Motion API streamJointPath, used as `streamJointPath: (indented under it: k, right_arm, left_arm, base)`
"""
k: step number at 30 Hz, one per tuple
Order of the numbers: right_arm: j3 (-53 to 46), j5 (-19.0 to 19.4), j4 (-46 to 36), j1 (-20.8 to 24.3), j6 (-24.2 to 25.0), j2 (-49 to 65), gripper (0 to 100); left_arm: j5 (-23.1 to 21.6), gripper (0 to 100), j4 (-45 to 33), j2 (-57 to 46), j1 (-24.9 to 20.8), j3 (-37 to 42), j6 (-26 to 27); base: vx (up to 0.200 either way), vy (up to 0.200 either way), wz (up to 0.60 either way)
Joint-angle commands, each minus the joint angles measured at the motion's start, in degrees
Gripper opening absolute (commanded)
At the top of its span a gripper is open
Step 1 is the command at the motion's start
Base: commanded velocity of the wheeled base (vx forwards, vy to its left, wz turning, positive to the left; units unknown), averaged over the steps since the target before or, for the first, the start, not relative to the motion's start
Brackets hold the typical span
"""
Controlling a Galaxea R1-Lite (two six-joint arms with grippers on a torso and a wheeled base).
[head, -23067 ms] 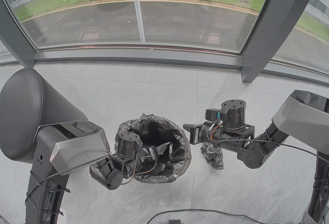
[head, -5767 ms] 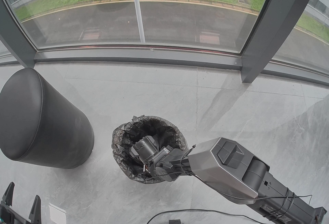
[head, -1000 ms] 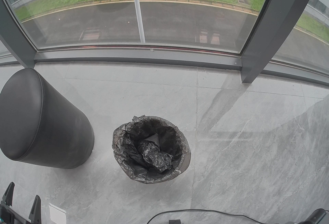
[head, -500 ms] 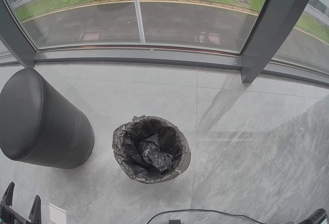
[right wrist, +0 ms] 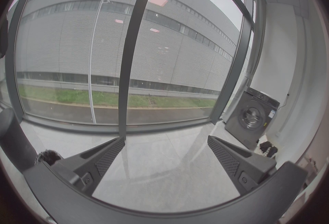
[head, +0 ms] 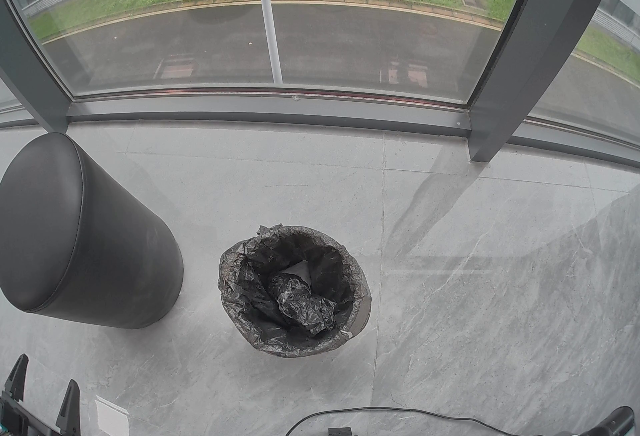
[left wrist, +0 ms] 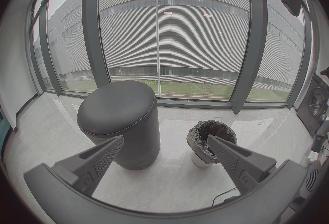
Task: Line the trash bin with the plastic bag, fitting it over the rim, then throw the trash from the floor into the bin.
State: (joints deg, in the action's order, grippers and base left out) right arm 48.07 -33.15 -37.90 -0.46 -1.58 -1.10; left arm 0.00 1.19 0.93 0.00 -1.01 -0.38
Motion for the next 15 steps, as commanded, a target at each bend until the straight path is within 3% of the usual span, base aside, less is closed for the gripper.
streamJointPath:
  k: [1, 5, 6, 7, 9, 15]
  right_arm:
    - [-27.1, 6.7, 29.6, 0.2, -1.2, 1.1, 100]
    - [-44.7, 19.4, 52.3, 0.1, -9.0, 1.1, 100]
    - [-46.4, 21.5, 54.3, 0.2, -9.8, 1.1, 100]
    - [-46.4, 21.5, 54.3, 0.2, -9.8, 1.1, 100]
    - [-47.5, 25.9, 52.8, 0.1, -10.6, 1.1, 100]
    - [-48.1, 26.5, 45.2, 0.2, -8.2, 1.1, 100]
  left_arm:
    - [0.0, 100, 0.0, -0.9, 0.0, 1.0, -0.1]
    - [0.0, 100, 0.0, -0.9, 0.0, 1.0, -0.1]
    - [0.0, 100, 0.0, -0.8, 0.0, 1.0, -0.1]
    - [0.0, 100, 0.0, -0.8, 0.0, 1.0, -0.1]
    - [0.0, 100, 0.0, -0.9, 0.0, 1.0, 0.0]
    - [0.0, 100, 0.0, -0.9, 0.0, 1.0, -0.1]
  base:
    - [0.0, 0.0, 0.0]
    - [0.0, 0.0, 0.0]
    - [0.0, 0.0, 0.0]
    - [0.0, 0.0, 0.0]
    - [0.0, 0.0, 0.0]
    - [0.0, 0.0, 0.0]
